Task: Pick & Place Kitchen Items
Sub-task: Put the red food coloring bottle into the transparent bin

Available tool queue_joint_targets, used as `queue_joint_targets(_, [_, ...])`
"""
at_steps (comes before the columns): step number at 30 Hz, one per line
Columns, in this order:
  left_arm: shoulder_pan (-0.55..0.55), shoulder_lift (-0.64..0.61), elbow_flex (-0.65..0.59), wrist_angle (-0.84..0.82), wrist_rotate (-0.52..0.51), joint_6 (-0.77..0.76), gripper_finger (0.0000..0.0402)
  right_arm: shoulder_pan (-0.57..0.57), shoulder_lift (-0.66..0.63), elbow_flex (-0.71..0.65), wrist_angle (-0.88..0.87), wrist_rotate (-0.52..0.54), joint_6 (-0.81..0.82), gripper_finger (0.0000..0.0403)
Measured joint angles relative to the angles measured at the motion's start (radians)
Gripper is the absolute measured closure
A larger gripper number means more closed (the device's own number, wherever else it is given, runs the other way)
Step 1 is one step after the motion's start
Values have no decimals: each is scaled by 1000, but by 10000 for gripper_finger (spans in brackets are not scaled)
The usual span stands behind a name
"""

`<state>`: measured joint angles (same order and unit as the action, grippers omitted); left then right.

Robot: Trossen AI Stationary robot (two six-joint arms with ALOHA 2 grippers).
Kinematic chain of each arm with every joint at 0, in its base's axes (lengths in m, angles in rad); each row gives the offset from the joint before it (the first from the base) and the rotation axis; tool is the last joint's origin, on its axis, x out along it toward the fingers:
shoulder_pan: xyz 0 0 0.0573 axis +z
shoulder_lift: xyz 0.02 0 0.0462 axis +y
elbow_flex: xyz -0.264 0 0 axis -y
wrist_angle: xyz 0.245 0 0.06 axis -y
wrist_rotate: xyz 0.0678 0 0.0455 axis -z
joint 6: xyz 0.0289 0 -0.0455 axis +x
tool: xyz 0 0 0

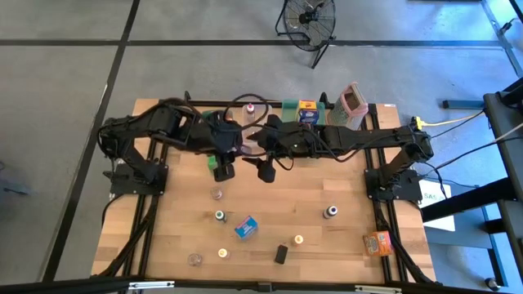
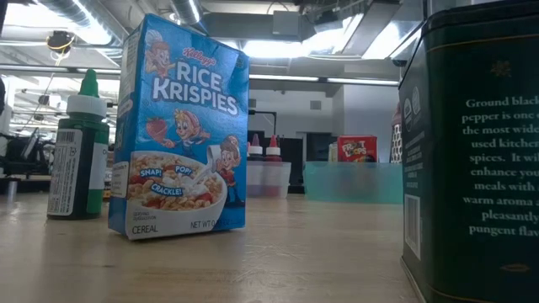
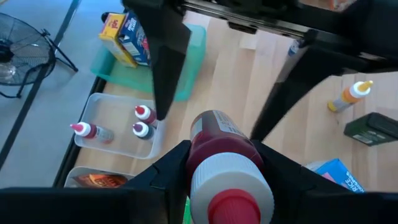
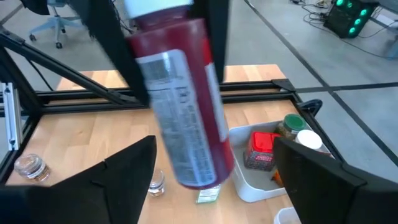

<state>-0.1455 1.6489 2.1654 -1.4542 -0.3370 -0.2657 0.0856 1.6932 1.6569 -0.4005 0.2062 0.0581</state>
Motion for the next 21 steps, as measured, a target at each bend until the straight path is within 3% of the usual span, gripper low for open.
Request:
queue_joint_targets(13, [11,0,0,62,2,16,256,-2,0,0,0,-10,-25,118])
queue_joint_targets(21, [11,0,0,90,21,18,256,-6,0,0,-9,-36,-25,170])
